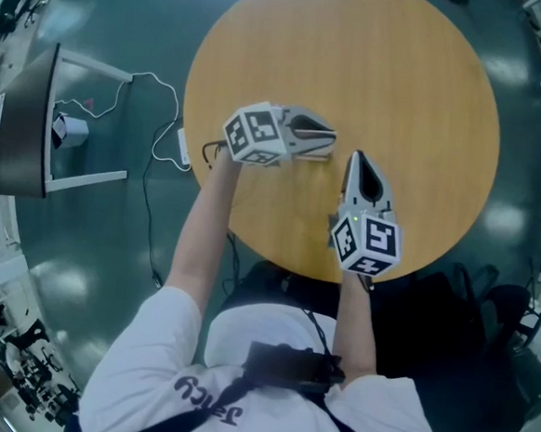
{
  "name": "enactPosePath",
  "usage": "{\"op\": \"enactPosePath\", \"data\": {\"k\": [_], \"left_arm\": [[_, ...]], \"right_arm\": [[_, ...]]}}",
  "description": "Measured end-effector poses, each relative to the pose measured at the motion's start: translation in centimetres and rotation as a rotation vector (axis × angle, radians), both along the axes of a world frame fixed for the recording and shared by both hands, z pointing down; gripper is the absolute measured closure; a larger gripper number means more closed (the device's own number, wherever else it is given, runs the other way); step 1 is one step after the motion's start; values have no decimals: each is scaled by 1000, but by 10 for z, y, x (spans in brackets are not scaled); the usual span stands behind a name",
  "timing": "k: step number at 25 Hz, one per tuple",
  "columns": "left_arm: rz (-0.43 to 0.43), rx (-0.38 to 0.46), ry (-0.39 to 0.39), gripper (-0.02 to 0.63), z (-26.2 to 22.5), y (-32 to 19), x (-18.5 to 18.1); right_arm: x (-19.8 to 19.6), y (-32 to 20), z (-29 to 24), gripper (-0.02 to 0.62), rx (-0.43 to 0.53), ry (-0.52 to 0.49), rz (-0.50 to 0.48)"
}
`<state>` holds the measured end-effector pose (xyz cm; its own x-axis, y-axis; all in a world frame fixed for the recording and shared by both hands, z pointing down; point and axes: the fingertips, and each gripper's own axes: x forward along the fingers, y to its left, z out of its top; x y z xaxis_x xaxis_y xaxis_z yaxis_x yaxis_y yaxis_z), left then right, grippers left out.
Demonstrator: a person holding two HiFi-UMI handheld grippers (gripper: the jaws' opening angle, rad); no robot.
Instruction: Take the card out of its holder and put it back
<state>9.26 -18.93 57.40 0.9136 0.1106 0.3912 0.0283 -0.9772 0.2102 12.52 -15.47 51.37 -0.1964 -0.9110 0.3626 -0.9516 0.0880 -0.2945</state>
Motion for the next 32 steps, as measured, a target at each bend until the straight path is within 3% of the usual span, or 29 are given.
{"op": "enactPosePath", "data": {"k": [11,16,20,25,32], "left_arm": [[-136,95,29,580,-49,-16,-10],[-359,155,5,580,-80,-36,-30],[-536,186,52,580,-111,-39,-55],[-674,263,100,580,-151,-34,-83],[-877,284,175,580,-182,-13,-120]], "right_arm": [[-2,4,-27,574,72,16,-1],[4,-8,-59,574,159,33,14],[-2,-9,-84,574,210,42,17],[-17,-8,-111,574,278,61,6],[-38,4,-137,574,337,78,-9]]}}
